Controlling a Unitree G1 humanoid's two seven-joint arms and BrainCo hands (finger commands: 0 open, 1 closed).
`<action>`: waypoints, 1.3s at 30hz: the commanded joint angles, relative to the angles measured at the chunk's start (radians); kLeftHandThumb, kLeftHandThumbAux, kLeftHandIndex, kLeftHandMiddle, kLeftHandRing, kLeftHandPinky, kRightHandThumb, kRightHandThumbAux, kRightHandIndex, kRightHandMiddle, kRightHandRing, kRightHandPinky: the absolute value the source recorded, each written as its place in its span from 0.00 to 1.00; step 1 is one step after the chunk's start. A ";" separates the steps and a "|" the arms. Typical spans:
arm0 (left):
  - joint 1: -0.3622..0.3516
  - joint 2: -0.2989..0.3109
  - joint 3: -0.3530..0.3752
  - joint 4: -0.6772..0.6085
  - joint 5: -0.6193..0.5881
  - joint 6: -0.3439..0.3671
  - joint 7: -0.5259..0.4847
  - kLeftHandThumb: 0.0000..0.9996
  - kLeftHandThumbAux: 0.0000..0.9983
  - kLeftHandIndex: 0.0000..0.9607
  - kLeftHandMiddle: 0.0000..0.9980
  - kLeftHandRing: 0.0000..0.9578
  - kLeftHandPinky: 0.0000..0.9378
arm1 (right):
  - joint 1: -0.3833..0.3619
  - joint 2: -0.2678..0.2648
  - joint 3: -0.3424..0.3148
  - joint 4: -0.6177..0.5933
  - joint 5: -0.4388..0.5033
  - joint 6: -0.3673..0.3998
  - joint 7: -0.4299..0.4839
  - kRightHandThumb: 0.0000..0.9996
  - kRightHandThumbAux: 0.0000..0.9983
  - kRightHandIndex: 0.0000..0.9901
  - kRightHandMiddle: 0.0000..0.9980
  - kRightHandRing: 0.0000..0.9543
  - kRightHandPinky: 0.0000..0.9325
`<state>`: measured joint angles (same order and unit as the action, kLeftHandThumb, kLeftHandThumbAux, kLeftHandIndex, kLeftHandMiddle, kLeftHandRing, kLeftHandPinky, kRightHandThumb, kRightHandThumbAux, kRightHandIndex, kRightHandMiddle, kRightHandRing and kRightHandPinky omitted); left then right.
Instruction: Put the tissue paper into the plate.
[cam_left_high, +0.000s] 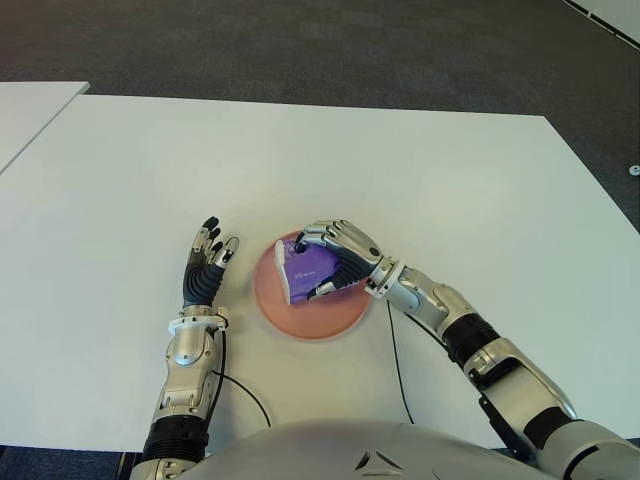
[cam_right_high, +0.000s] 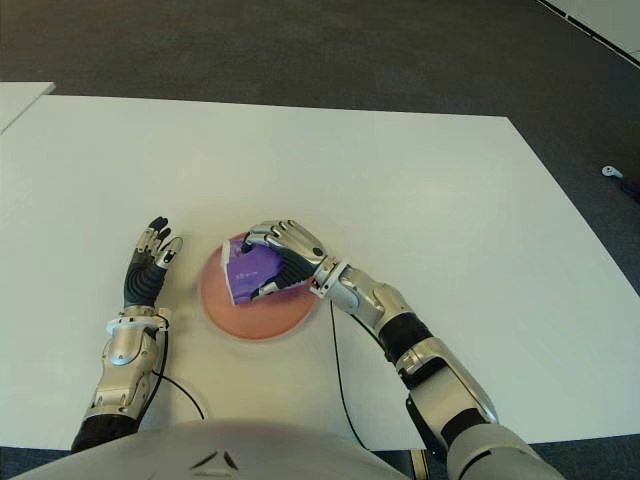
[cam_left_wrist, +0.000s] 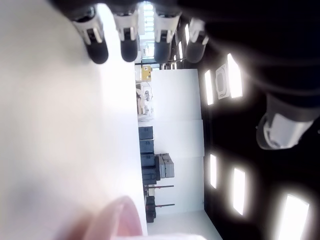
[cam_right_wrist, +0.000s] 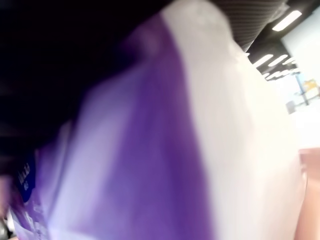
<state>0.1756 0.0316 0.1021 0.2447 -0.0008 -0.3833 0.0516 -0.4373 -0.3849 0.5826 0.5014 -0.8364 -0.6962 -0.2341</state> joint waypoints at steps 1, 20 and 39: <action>0.032 -0.006 0.001 0.042 -0.007 0.041 -0.005 0.00 0.48 0.00 0.00 0.00 0.00 | 0.037 -0.047 0.049 -0.014 -0.075 0.037 0.071 0.11 0.41 0.01 0.01 0.01 0.01; 0.019 -0.004 0.005 0.060 -0.015 0.032 -0.012 0.00 0.48 0.00 0.00 0.00 0.00 | 0.048 -0.073 0.048 -0.071 -0.049 0.064 0.110 0.03 0.33 0.00 0.00 0.00 0.00; 0.019 -0.001 0.005 0.066 -0.013 0.018 -0.011 0.00 0.48 0.00 0.00 0.00 0.00 | 0.047 -0.129 -0.050 -0.186 0.127 0.009 0.222 0.03 0.29 0.00 0.00 0.00 0.00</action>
<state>0.1677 0.0334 0.1079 0.2653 -0.0089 -0.4001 0.0511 -0.4055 -0.4746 0.5598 0.3369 -0.7474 -0.6824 -0.0734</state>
